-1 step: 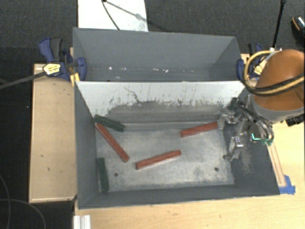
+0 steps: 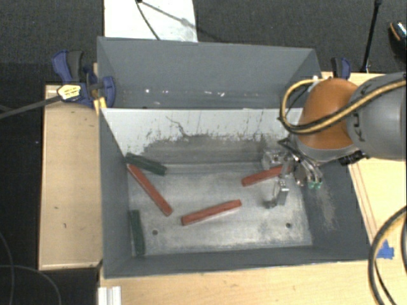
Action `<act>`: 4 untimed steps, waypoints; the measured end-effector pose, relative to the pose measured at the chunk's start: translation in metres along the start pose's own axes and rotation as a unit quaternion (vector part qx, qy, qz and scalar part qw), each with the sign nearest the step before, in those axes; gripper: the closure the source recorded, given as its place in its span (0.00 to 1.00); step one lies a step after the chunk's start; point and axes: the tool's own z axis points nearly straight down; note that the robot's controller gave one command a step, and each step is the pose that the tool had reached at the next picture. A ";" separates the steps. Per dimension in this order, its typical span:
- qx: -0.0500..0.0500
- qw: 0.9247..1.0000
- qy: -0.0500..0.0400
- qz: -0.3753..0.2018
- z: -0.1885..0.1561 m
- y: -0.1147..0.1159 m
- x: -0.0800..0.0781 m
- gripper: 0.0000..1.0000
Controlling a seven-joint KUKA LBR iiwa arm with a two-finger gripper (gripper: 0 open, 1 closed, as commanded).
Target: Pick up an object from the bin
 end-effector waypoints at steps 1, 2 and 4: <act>0.000 0.997 -0.003 0.081 -0.035 0.014 0.000 0.00; 0.001 0.987 -0.003 0.160 -0.034 -0.007 0.003 0.00; 0.001 0.947 0.001 0.320 -0.004 0.006 0.000 0.00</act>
Offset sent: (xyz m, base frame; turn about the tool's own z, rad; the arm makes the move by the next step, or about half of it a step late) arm -0.0015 0.0132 0.0333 0.1630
